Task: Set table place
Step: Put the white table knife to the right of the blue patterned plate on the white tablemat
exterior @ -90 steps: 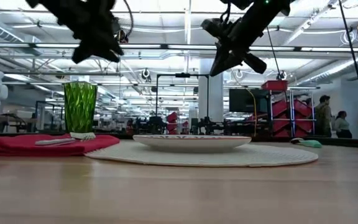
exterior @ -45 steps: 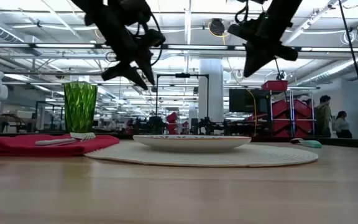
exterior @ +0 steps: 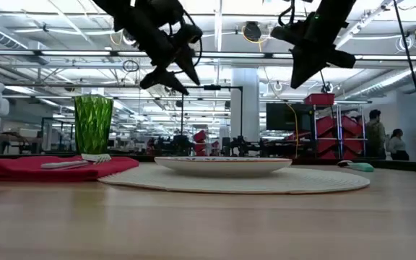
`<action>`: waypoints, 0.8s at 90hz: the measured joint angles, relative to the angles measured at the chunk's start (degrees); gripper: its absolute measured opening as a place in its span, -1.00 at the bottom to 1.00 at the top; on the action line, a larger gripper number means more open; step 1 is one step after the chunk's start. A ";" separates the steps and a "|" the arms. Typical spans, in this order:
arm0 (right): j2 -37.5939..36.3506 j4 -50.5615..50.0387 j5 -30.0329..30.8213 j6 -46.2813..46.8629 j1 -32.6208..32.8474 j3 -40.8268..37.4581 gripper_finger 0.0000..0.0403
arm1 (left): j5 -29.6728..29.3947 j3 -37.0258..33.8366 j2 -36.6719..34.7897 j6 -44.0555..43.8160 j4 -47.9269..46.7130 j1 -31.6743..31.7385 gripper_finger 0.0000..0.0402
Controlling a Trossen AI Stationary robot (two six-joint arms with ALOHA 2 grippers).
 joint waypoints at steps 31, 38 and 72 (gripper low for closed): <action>-9.36 0.44 -5.18 -23.02 -4.58 -0.06 -1.00 | -6.30 1.31 1.59 -14.56 0.13 0.09 -0.16; -11.08 0.95 -5.26 -28.18 -6.09 -0.06 -1.00 | -6.33 3.89 3.82 -16.67 -1.54 -0.04 -0.16; -15.84 4.26 -13.04 -38.09 -11.26 -4.17 -1.00 | -8.68 16.99 16.80 -25.57 -16.00 0.02 -0.16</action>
